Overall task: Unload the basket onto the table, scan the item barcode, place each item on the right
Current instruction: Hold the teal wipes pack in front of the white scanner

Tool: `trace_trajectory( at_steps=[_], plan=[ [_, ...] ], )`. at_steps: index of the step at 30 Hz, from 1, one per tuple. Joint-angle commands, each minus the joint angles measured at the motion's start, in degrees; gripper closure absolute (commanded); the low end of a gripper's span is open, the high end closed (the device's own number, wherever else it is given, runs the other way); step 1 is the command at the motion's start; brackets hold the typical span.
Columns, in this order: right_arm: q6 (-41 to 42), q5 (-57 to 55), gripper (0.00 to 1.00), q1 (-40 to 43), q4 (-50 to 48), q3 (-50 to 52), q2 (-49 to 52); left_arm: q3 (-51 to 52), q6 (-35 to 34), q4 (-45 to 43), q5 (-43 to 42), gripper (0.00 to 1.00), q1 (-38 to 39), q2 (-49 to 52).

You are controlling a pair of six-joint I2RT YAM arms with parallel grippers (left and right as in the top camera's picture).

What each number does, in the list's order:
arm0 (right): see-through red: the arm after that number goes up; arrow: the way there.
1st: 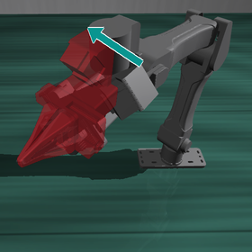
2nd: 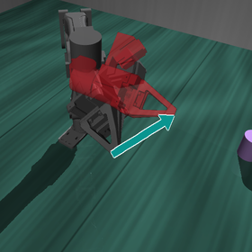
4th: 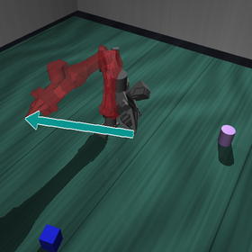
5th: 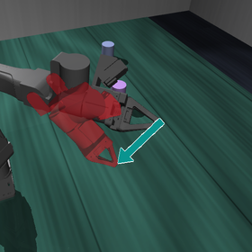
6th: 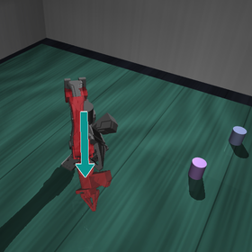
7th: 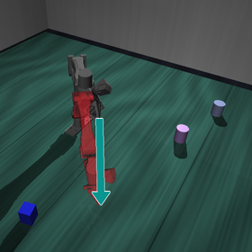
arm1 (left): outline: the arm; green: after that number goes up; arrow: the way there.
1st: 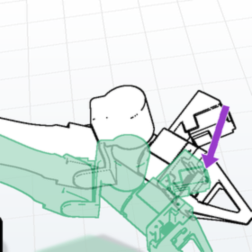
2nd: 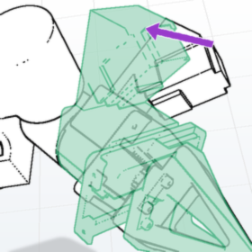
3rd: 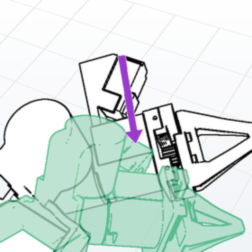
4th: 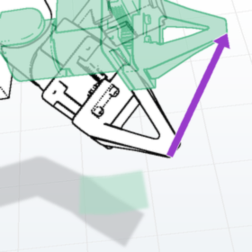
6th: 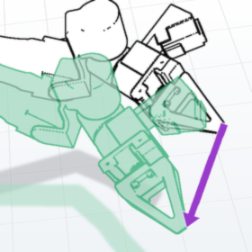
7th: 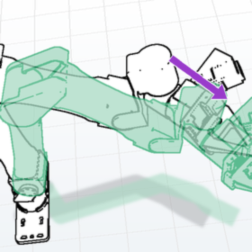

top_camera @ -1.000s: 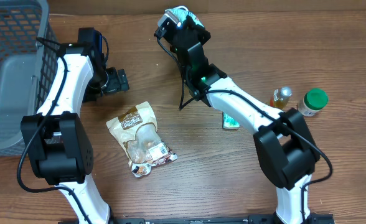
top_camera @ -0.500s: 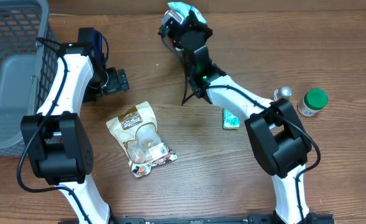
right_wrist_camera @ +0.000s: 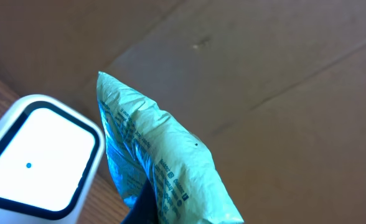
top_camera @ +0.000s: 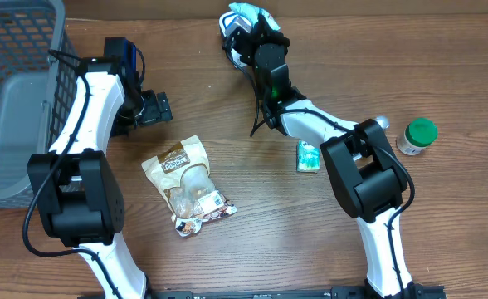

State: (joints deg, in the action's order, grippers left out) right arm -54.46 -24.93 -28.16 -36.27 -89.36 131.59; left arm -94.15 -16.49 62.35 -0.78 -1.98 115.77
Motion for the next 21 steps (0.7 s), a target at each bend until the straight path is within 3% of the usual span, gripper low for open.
trace_trajectory(
  at_steps=[1,11,17,21],
  plan=[
    [0.0,2.1,0.96,0.2,-0.5,-1.9,1.2,-0.8,0.2,0.0,0.6,0.0,-0.2,-1.2],
    [-0.3,2.8,0.96,0.3,0.0,-1.9,3.1,-0.8,0.2,0.0,0.6,0.0,-0.2,-1.2],
    [-7.4,2.5,0.96,0.3,-1.2,-1.9,5.2,-0.8,0.2,0.0,0.6,0.0,-0.2,-1.2],
    [-7.3,1.7,0.96,0.4,-1.2,-1.9,5.9,-0.8,0.2,0.0,0.6,0.0,-0.2,-1.2]
  ],
)
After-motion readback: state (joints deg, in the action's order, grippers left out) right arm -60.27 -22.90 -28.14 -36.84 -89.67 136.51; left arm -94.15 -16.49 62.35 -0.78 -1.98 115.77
